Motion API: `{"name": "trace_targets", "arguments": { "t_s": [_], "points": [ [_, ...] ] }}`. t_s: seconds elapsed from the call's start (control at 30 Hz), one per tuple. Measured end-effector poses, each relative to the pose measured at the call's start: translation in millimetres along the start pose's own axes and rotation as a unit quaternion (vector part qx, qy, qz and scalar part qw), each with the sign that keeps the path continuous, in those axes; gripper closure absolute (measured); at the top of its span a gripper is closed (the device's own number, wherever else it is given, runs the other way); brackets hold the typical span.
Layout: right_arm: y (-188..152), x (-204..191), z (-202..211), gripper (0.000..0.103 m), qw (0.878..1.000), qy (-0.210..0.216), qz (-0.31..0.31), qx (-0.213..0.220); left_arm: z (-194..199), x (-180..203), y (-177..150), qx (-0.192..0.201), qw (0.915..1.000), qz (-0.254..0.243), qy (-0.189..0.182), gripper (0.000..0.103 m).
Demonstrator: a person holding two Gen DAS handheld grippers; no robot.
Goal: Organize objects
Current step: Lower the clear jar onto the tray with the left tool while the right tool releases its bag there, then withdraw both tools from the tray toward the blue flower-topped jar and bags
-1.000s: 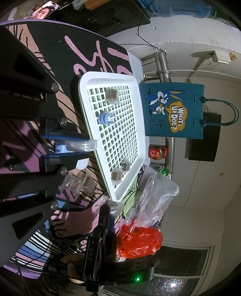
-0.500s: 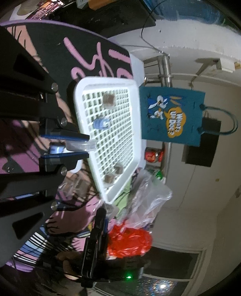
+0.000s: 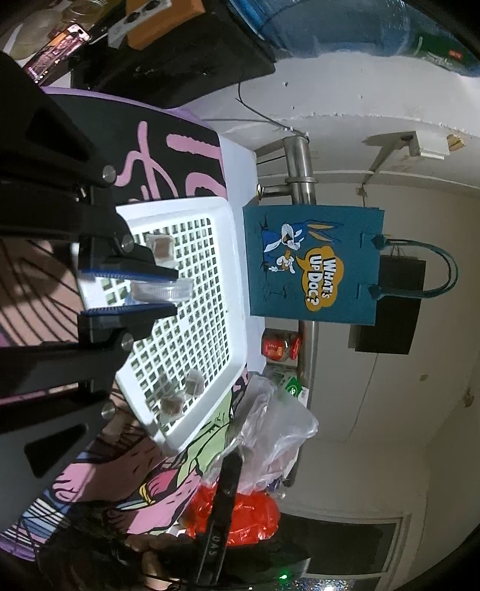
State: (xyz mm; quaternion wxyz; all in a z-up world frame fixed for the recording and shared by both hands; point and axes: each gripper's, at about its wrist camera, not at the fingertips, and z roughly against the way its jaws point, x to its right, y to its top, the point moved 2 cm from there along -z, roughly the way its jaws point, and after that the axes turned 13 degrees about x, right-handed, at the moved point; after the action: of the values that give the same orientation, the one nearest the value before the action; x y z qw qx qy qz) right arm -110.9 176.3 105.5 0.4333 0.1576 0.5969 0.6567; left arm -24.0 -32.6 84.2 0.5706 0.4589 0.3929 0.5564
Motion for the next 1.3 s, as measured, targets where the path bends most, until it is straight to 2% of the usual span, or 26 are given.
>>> {"name": "trace_targets", "arguments": {
  "t_s": [0.2,0.43,0.8,0.87,0.9,0.93,0.97,1.0,1.03,1.07,1.1,1.17,1.3],
  "points": [
    [-7.2,0.0,-39.9,0.076,0.999,0.011,-0.017,-0.038,-25.3,-1.9,-9.0,-0.025,0.9996,-0.003,0.015,0.092],
    [-48.1,2.3,-84.3,0.076,0.993,-0.013,0.008,-0.118,-47.9,-10.8,-31.3,-0.074,0.9966,0.007,0.034,0.092],
    [-64.8,6.8,-100.1,0.074,0.989,-0.039,0.04,-0.14,-59.6,-8.9,-44.5,-0.102,0.9938,-0.005,0.043,0.092],
    [-65.7,6.4,-101.1,0.074,0.989,-0.042,0.044,-0.138,-62.3,-8.9,-45.8,-0.108,0.9931,-0.004,0.043,0.09],
    [-65.4,6.4,-100.8,0.073,0.989,-0.041,0.042,-0.136,-63.1,-10.0,-45.9,-0.11,0.9929,-0.002,0.045,0.084],
    [-64.8,7.0,-100.0,0.068,0.989,-0.04,0.039,-0.135,-62.5,-10.9,-45.6,-0.109,0.993,0.0,0.046,0.078],
    [-63.8,7.0,-98.5,0.059,0.99,-0.039,0.036,-0.131,-59.8,-11.8,-43.9,-0.101,0.9939,0.003,0.046,0.07],
    [-61.4,7.5,-93.8,0.053,0.991,-0.039,0.032,-0.12,-57.0,-11.6,-42.4,-0.093,0.9946,0.003,0.044,0.067],
    [-58.8,7.1,-90.7,0.043,0.992,-0.041,0.028,-0.112,-53.8,-11.2,-40.4,-0.085,0.9954,0.002,0.043,0.066],
    [-55.8,6.7,-86.1,0.038,0.994,-0.04,0.024,-0.101,-48.4,-10.0,-37.1,-0.072,0.9966,0.001,0.04,0.062],
    [-52.2,5.8,-80.1,0.036,0.995,-0.035,0.019,-0.088,-44.8,-9.3,-35.1,-0.064,0.9973,0.001,0.037,0.055],
    [-44.5,3.7,-67.7,0.033,0.998,-0.027,0.013,-0.063,-36.9,-8.2,-32.1,-0.047,0.9982,0.002,0.037,0.049],
    [-33.8,1.4,-45.0,0.031,0.999,-0.027,0.001,-0.027,-28.7,-7.9,-30.1,-0.039,0.9987,0.009,0.033,0.048]
  ]
}}
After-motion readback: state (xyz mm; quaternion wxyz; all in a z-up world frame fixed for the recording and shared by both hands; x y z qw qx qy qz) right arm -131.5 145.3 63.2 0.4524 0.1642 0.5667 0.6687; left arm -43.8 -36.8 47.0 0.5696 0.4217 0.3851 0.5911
